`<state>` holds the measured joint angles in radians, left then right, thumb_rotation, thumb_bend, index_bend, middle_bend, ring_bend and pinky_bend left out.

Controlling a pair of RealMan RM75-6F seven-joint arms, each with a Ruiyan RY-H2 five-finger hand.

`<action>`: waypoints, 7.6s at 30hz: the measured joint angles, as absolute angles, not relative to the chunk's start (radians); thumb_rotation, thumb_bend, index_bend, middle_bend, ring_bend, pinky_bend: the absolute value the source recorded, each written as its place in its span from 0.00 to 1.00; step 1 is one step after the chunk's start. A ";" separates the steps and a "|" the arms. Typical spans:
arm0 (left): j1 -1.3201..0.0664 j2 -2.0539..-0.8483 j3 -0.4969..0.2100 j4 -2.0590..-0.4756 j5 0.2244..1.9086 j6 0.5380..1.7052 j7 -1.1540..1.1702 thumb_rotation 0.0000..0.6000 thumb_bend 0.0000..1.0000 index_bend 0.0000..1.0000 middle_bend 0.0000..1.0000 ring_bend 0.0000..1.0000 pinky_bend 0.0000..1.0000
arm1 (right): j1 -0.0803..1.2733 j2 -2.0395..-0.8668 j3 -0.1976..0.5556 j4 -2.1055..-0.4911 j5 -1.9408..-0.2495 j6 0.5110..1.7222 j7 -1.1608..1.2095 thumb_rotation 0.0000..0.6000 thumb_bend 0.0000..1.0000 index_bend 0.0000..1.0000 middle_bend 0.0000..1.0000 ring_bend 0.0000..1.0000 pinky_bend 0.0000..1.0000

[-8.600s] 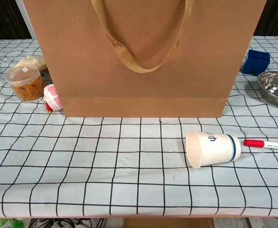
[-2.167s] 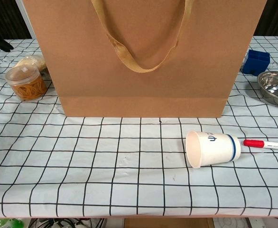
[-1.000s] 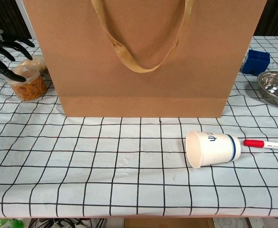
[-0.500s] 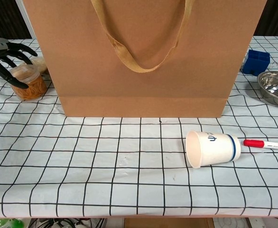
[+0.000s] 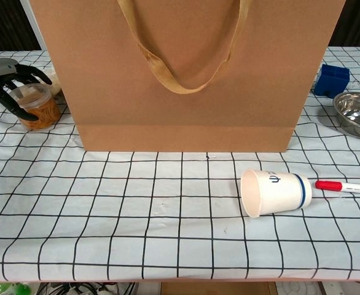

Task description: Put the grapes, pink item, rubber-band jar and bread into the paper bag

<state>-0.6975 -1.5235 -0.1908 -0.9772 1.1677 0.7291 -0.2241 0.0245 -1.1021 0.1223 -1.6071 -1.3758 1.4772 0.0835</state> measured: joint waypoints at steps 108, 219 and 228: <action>-0.663 -1.179 -0.390 -2.063 1.259 1.317 0.415 1.00 0.06 0.11 0.06 0.00 0.10 | 0.021 -1.101 0.121 -1.611 -1.384 1.487 0.086 1.00 0.30 0.10 0.09 0.18 0.33; -0.849 -2.010 -0.323 -0.131 1.176 0.842 -0.153 1.00 0.52 0.71 0.67 0.48 0.62 | 0.014 -1.085 0.122 -1.631 -1.357 1.465 0.109 1.00 0.30 0.10 0.09 0.19 0.33; -0.822 -1.953 -0.341 -0.197 1.177 1.026 -0.242 1.00 0.52 0.69 0.66 0.47 0.62 | 0.016 -1.085 0.121 -1.632 -1.362 1.463 0.111 1.00 0.30 0.10 0.09 0.19 0.33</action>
